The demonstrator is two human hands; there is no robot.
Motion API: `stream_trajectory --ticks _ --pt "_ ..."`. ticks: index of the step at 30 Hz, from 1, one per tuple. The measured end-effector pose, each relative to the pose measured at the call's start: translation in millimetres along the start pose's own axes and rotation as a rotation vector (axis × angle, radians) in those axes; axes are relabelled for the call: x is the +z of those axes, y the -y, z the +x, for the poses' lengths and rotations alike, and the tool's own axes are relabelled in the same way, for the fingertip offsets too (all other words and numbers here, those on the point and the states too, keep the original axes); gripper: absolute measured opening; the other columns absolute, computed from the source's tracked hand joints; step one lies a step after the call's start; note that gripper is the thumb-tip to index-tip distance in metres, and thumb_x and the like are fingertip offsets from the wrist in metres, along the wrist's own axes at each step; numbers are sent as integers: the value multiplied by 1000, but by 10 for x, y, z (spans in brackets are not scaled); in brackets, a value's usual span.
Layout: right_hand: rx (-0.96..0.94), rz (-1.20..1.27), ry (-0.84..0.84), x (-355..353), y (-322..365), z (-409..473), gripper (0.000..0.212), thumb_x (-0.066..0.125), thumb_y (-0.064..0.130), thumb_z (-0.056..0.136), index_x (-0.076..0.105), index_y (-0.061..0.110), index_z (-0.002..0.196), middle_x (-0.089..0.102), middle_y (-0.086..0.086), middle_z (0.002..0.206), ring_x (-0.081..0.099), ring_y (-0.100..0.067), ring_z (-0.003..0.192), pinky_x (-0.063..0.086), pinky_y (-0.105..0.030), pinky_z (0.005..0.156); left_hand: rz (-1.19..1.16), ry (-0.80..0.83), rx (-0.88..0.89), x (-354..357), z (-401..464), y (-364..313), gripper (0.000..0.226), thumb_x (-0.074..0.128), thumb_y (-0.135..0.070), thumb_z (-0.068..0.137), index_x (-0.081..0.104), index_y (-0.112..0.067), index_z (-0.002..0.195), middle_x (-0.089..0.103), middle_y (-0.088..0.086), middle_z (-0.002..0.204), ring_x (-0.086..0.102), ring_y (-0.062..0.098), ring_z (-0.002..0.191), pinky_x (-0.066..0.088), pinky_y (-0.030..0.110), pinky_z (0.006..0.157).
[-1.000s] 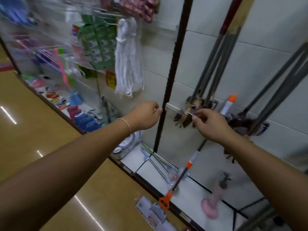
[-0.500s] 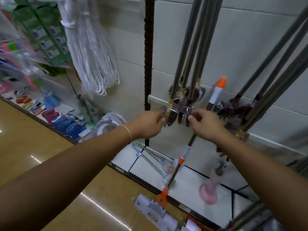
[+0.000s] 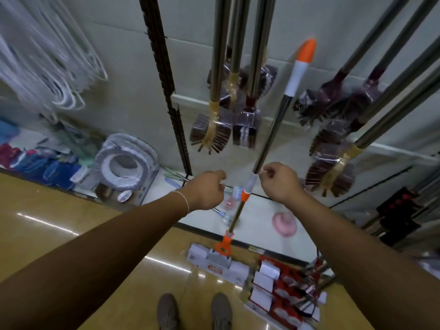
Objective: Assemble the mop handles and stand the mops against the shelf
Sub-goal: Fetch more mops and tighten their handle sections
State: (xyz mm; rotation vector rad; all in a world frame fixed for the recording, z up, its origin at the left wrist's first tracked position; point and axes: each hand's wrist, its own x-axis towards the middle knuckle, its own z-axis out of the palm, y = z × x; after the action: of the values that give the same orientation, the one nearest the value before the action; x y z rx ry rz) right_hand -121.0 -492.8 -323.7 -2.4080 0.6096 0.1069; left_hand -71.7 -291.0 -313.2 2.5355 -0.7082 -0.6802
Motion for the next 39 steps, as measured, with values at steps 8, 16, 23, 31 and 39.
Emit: stream_trajectory --ticks 8,16,23,31,39 --pt "227 128 -71 477 -222 646 37 57 26 94 56 4 124 67 -19 116 60 -36 113 44 -32 92 -41 -88 43 386 361 190 39 45 -16 96 48 -7 134 60 19 124 56 33 111 45 35 92" --pt "157 381 -207 547 -213 1163 49 61 18 93 42 12 137 59 -2 114 58 -24 104 47 -31 89 -50 -57 -20 535 475 432 40 47 -15 95 48 -9 135 60 17 124 57 30 110 47 35 92" --pt "94 437 -257 583 -367 1095 21 59 26 95 60 12 112 61 1 93 60 -20 89 46 -28 78 -58 -49 -78 581 528 551 39 48 -14 94 50 -8 133 61 18 123 58 31 110 48 38 93" --pt "-8 433 -187 590 -303 305 12 62 28 93 58 21 103 64 6 85 62 -10 75 47 -26 70 -149 131 -222 952 466 470 42 50 -24 97 47 -9 136 58 16 130 55 28 116 44 34 98" --pt "-116 362 -98 524 -199 -229 9 66 22 91 58 24 95 66 7 87 66 -17 84 55 -37 81 -255 115 -130 1222 360 175 46 61 -30 91 48 -15 133 59 14 130 60 27 105 44 28 82"
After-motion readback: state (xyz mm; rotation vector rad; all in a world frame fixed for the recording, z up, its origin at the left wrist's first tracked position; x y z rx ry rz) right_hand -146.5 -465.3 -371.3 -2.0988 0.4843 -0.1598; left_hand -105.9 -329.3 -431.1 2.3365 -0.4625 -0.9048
